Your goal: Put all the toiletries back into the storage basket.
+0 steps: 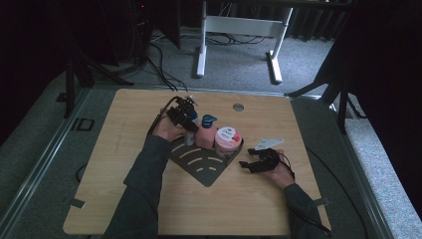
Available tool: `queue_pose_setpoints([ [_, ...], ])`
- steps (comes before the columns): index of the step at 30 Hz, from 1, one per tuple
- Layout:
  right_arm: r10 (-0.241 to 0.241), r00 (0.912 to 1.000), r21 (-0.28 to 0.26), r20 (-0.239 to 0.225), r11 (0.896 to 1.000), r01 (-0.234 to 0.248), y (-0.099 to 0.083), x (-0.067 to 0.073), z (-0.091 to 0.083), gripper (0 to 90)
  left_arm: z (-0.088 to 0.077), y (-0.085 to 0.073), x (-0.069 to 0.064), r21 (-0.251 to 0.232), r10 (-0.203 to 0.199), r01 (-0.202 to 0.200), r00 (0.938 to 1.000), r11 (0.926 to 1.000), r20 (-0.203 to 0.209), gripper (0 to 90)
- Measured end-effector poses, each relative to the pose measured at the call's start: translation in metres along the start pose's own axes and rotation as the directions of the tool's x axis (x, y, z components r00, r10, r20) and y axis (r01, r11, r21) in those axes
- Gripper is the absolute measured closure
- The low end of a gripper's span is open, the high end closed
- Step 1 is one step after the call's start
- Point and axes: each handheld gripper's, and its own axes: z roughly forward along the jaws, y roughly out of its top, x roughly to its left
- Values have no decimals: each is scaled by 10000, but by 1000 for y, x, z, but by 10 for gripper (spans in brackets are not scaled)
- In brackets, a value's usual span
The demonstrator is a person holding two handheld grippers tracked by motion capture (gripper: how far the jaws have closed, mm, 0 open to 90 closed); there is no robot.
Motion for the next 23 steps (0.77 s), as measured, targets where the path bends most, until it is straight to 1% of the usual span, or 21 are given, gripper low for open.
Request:
queue_pose_setpoints([
  [6,-5,10000,4,6,10000,5,0,0,0,299,-9,-3,0,-58,31,-31,9999,10000,98,319],
  [10,-16,10000,-1,13,10000,16,0,0,0,299,-16,-9,1,-105,85,-85,10000,9999,42,295],
  [12,-21,10000,-2,13,10000,21,0,0,0,299,-19,-13,2,-176,-1,1,10000,9998,4,292],
  [14,-20,10000,1,26,10000,20,0,0,0,299,-21,-18,4,-211,-53,54,10000,9998,68,293],
  [18,-39,10000,-5,39,10000,39,0,0,0,299,-23,-28,7,-106,-76,75,9999,9999,-123,294],
  [19,-51,10000,18,55,10000,51,0,1,0,299,-24,-30,7,-122,-27,24,9998,9999,-181,294],
  [23,11,10000,-6,0,10000,-11,0,0,0,299,-26,-42,8,-270,-73,63,9992,9996,-389,302],
])
